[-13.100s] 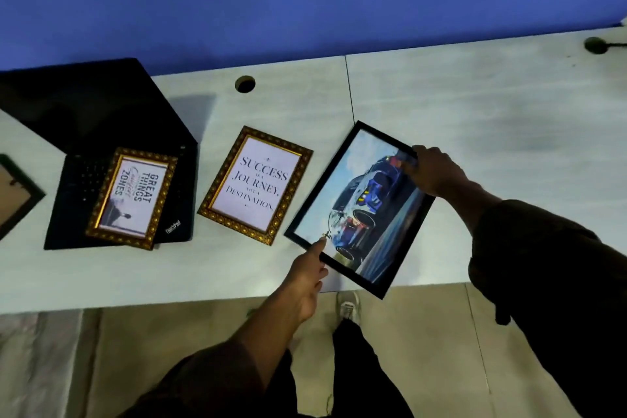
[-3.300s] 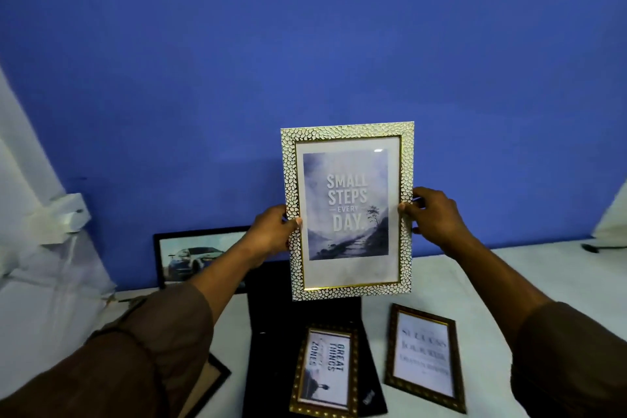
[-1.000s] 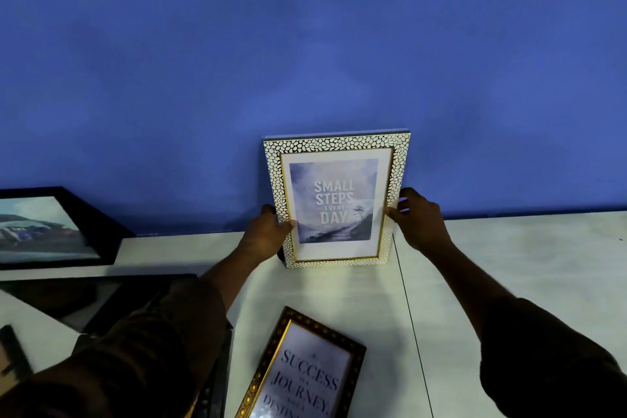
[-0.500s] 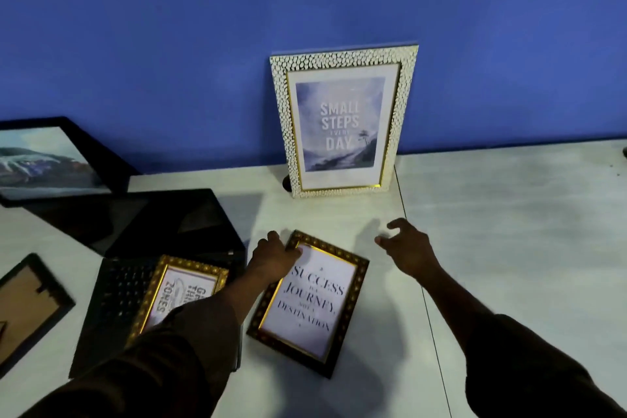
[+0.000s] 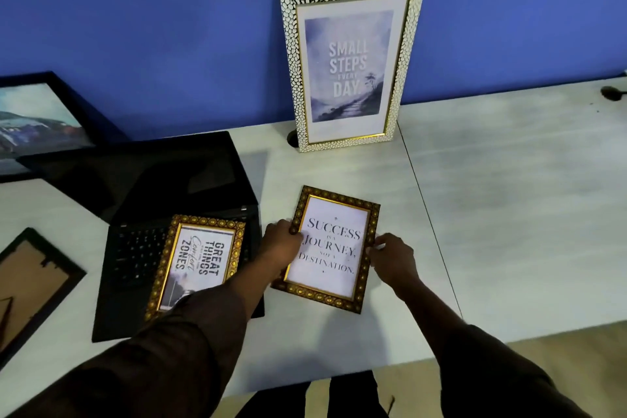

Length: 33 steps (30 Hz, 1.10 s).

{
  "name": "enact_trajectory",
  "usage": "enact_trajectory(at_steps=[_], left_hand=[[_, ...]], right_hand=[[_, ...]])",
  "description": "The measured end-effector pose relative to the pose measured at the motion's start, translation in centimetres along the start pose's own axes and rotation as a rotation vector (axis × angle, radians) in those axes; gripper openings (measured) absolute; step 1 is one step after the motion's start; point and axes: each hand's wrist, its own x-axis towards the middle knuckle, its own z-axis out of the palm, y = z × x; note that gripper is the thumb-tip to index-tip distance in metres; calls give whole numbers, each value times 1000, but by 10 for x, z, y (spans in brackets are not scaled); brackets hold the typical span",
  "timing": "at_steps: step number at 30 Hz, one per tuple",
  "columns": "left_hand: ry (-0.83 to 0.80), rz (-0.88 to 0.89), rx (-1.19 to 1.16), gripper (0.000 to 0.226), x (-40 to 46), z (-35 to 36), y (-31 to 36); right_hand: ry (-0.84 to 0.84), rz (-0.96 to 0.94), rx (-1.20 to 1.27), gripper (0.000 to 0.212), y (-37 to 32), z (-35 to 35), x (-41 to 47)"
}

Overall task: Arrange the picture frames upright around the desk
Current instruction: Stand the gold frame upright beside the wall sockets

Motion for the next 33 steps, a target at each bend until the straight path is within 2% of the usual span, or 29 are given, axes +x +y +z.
enact_trajectory(at_steps=[3,6,10,13,23,26,28,33], left_hand=[[-11,16,-75,25,-5,1,-10],[-34,21,-149,22,-15,0,-18],[-86,-3,-299,24,-34,-3,-20],[-71,8,-370,26,-42,-10,-20],[175,17,-600,12,-99,-50,-33],[251,27,-632,16,-120,-66,-38],[302,38,-645,9,-135,-77,-42],[454,77,-697,7,-187,-122,-71]], right_hand=[[36,67,110,23,0,5,-11],[66,68,125,8,0,5,-28],[95,54,90,23,-2,-4,-44],[111,3,41,25,-10,-17,-53],[47,-313,4,19,-65,-45,-87],[6,-366,24,17,-80,-44,-101],[-17,-389,67,14,-91,-44,-110],[-115,-572,54,7,-138,-22,-136]])
